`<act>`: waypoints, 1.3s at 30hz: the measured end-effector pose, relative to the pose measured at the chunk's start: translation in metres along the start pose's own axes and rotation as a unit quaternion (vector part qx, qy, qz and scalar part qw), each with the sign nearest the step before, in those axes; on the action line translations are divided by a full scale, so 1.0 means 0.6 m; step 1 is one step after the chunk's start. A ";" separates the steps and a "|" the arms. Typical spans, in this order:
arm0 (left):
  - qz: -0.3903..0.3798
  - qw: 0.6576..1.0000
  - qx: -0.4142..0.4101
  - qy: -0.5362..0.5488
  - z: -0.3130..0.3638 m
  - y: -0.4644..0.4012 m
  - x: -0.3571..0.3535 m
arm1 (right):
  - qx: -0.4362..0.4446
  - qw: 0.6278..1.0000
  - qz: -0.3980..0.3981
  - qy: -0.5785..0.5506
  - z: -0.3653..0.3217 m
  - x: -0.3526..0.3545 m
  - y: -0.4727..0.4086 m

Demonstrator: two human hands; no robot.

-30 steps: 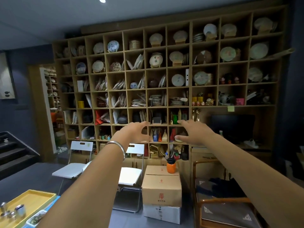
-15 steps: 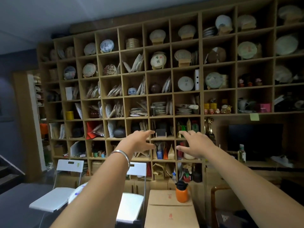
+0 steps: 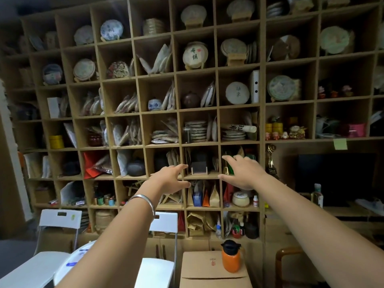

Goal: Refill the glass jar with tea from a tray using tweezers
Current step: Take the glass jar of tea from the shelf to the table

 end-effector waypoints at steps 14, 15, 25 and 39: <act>0.020 1.000 -0.012 -0.012 -0.059 -0.362 -0.090 | 0.021 0.999 0.038 -0.013 0.093 -0.186 -0.328; 0.016 1.000 -0.010 -0.011 -0.063 -0.378 -0.102 | 0.022 0.999 0.038 -0.016 0.097 -0.203 -0.343; 0.013 1.000 0.010 -0.006 -0.141 -0.533 -0.167 | 0.024 0.999 0.025 -0.036 0.118 -0.327 -0.468; 0.036 0.999 0.017 0.025 -0.309 -0.775 -0.240 | 0.007 1.000 0.014 0.002 0.085 -0.477 -0.720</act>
Point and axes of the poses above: each hand's wrist, its own y-axis away from the middle knuckle, its own x-axis out of the back of the hand, z = x × y, the point moved 6 cm from there along -y, towards the middle knuckle, and after that the axes turned 12 degrees about z, right-handed, at the moved point
